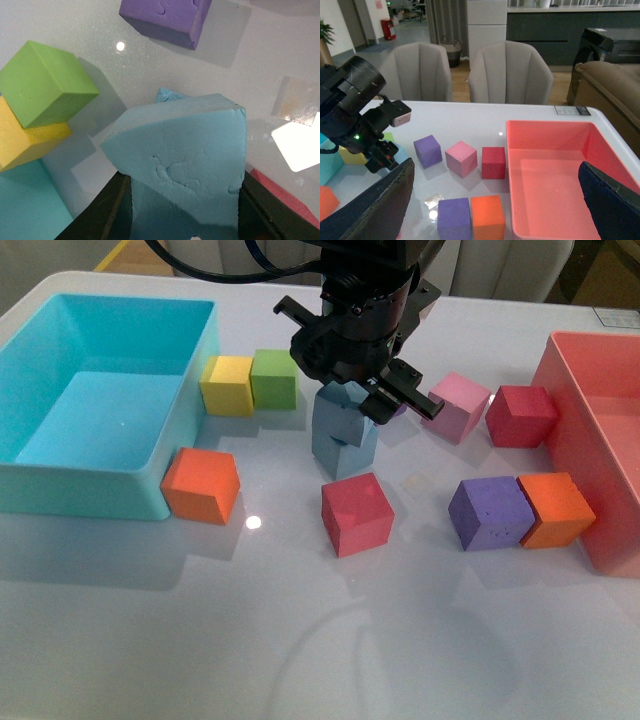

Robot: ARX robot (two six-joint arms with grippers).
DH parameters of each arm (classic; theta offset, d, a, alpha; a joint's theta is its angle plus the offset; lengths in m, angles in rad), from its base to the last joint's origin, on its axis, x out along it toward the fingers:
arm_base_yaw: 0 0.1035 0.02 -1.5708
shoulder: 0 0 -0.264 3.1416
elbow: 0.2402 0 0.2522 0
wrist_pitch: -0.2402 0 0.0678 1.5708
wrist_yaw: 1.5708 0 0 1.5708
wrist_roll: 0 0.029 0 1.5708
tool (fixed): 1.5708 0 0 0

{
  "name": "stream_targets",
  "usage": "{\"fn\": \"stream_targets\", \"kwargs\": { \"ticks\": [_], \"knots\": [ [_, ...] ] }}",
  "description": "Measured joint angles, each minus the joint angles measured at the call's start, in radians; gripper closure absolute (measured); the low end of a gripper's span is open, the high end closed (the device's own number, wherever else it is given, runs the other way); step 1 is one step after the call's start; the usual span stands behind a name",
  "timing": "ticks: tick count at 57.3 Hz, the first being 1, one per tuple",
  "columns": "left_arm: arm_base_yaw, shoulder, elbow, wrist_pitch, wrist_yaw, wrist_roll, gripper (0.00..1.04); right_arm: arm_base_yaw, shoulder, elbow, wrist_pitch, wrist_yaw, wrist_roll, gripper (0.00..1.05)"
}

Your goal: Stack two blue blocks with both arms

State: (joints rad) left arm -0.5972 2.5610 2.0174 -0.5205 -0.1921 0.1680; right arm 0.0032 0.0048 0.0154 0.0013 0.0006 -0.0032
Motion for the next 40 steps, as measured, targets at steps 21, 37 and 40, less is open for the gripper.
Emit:
{"fn": "stream_targets", "kwargs": {
  "ticks": [21,37,40],
  "knots": [
    [0.007,0.021,0.000,0.003,-0.006,0.005,0.07,0.000,0.000,0.000,0.000,0.000,0.000,0.09],
    [0.013,0.020,-0.010,0.026,0.009,0.004,0.09,0.000,0.000,0.000,0.000,0.000,0.000,0.09],
    [0.015,0.014,-0.021,0.032,0.010,0.003,0.09,0.000,0.000,0.000,0.000,0.000,0.000,0.09]
  ]
}}
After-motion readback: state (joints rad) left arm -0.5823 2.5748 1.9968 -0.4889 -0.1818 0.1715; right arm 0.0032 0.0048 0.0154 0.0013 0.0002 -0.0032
